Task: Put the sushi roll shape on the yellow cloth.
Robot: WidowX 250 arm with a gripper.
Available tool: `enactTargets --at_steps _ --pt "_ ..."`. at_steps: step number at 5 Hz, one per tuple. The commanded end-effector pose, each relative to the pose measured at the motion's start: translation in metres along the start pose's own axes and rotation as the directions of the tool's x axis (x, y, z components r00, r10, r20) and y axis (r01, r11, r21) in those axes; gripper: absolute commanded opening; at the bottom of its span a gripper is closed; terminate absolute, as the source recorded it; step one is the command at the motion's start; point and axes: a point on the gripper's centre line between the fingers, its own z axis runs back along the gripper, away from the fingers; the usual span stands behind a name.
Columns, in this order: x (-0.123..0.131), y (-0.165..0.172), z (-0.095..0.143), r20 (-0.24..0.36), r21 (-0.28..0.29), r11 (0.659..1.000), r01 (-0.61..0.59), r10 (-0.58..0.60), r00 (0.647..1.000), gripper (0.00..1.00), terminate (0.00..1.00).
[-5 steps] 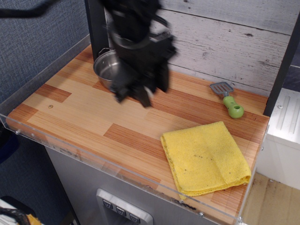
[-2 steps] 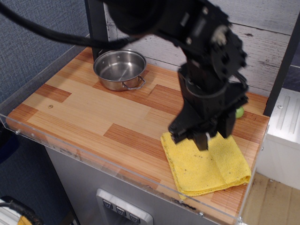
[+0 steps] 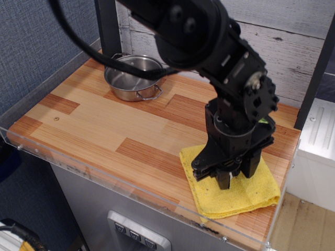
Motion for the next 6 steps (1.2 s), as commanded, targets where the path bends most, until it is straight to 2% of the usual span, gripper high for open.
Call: enactTargets --at_steps 1,2,4,5,6 --pt "0.005 0.010 0.008 0.024 -0.004 1.000 -0.019 0.019 1.000 0.00 0.00" --pt "0.007 0.013 0.011 0.034 0.034 0.998 -0.055 0.054 0.998 1.00 0.00" --pt "0.010 0.020 0.020 0.038 0.027 0.996 -0.085 0.084 0.996 1.00 0.00" --pt "0.014 0.023 0.034 0.059 -0.003 0.993 -0.118 0.118 0.991 1.00 0.00" --pt "0.018 0.022 0.062 0.056 -0.072 0.988 -0.134 0.138 0.989 1.00 0.00"
